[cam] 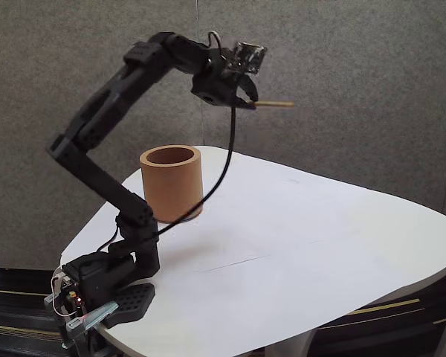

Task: Grab the pen and put it in the pen holder.

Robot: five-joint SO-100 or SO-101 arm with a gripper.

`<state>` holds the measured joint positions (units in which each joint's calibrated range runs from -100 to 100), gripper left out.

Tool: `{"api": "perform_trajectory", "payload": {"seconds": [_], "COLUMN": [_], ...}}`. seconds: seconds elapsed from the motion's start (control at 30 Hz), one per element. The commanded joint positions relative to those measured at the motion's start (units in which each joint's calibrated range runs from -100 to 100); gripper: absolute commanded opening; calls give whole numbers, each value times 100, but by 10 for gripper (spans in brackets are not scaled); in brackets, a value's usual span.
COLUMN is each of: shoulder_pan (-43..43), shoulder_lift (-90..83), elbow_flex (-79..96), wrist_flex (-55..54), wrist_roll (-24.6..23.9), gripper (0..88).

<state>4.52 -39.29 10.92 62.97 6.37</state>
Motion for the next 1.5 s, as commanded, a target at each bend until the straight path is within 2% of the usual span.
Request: {"api": "perform_trajectory", "payload": {"seconds": [0.0, 0.27, 0.43, 0.5, 0.77, 1.17, 1.47], "shoulder_pan": [-796, -1850, -2099, -2172, -2728, -3709, -3790], "shoulder_lift": [-630, -1037, -1061, -1069, -2143, -3550, -4127], "elbow_flex": [-271, -226, 171, 514, 3285, 6002, 7626], "wrist_flex": [-76, -76, -127, -500, -3008, -4797, -6059], "wrist_roll": [697, 2192, 2835, 2977, 3393, 3603, 3608], "gripper": [5, 5, 5, 5, 5, 5, 5]}}
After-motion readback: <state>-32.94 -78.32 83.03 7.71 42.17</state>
